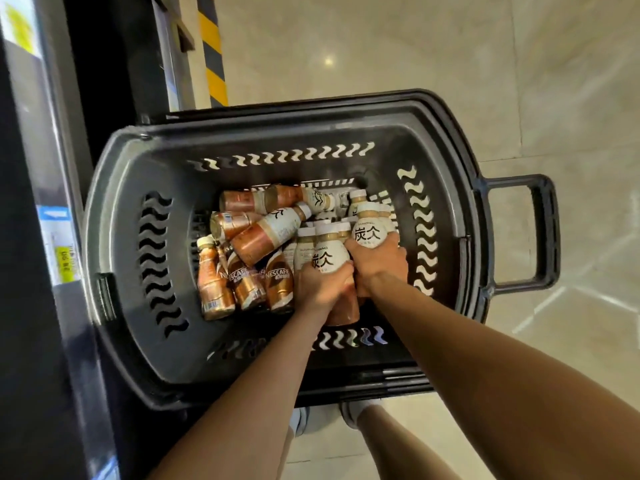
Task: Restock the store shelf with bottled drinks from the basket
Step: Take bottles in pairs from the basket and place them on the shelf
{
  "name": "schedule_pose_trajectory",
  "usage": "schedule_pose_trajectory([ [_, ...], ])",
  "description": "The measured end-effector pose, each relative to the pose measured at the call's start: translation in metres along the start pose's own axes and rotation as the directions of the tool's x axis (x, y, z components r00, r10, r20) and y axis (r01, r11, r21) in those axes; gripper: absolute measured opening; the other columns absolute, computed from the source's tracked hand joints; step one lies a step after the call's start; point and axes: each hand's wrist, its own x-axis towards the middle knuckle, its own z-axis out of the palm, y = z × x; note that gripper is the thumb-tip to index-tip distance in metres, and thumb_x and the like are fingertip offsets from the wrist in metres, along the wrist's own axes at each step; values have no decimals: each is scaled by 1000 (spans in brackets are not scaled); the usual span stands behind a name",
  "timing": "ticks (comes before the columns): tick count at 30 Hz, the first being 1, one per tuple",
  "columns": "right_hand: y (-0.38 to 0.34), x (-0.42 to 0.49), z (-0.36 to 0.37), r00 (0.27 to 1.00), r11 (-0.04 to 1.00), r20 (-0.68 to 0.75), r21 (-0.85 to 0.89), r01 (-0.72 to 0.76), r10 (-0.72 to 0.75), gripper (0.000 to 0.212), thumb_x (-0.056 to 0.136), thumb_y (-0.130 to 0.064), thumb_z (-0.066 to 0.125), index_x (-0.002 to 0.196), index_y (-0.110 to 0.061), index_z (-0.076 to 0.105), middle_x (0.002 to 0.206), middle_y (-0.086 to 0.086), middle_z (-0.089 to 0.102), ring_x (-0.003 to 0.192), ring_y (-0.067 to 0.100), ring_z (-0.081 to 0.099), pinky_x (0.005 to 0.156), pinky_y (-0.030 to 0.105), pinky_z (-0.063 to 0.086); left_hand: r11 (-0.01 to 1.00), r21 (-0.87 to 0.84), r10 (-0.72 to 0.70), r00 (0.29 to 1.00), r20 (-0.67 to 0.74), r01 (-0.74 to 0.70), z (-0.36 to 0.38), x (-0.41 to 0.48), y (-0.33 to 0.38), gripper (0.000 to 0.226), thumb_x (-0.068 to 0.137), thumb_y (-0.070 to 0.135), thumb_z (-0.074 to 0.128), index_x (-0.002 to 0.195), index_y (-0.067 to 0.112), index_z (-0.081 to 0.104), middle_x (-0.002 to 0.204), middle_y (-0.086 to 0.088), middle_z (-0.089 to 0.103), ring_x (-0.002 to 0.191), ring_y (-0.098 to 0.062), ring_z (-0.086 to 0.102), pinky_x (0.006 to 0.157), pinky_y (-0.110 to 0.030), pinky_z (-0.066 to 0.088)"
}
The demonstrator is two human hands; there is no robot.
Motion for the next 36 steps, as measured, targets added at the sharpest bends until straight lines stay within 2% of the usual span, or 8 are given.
schedule_pose_trajectory([
  [3,3,-16,-23,1000,993,28,119,9,-12,80,69,-62,70,131,-18,43,122,10,58,105,30,59,90,39,51,984,-176,45,991,127,-22,-14,-26,10,44,77,34,80,114,14,69,99,0,73,87,-16,69,70,-25,54],
  [7,-7,-65,-76,994,970,64,232,68,-85,57,73,-54,74,115,-24,48,98,-4,59,87,18,56,74,30,43,953,-295,147,960,240,-72,-48,-86,45,20,85,21,74,102,27,66,98,1,73,88,-16,70,62,-22,54],
  [10,-30,-124,-132,981,955,64,252,160,-181,52,71,-53,75,108,-24,51,98,-4,64,89,17,61,82,35,51,943,-314,183,962,203,-113,-86,-145,88,28,84,24,75,109,28,61,103,4,70,95,-15,66,70,-26,51],
  [13,-63,-198,-200,963,940,45,234,247,-264,51,73,-54,74,107,-23,53,99,-1,66,90,20,63,79,36,52,929,-340,217,958,185,-144,-134,-223,133,38,86,23,74,119,20,55,105,2,66,92,-14,63,57,-15,50],
  [22,-165,-422,-387,854,802,-114,300,517,-508,49,73,-53,74,105,-22,53,90,-6,64,78,11,63,69,34,53,830,-375,421,905,-67,-414,-267,-443,258,52,76,34,82,118,15,59,103,-4,71,93,-21,69,78,-35,56],
  [28,-160,-512,-459,775,710,-160,321,626,-611,47,73,-56,74,102,-26,54,91,-7,66,81,13,65,74,39,57,719,-384,555,811,-183,-579,-313,-567,281,36,80,27,80,109,18,62,97,-5,73,86,-20,71,69,-31,57],
  [31,-149,-541,-478,711,653,-144,306,693,-688,42,76,-51,75,103,-27,55,90,-8,67,79,10,64,66,32,53,674,-432,546,798,-256,-600,-325,-615,270,33,81,22,79,110,15,64,94,0,72,77,-6,70,57,-15,50],
  [36,-154,-587,-491,562,518,-31,352,780,-826,38,76,-41,79,105,-26,58,93,-7,69,81,9,64,63,27,47,610,-473,444,769,-460,-636,-339,-679,237,33,80,27,80,105,20,61,98,-2,72,86,-15,71,73,-31,57],
])
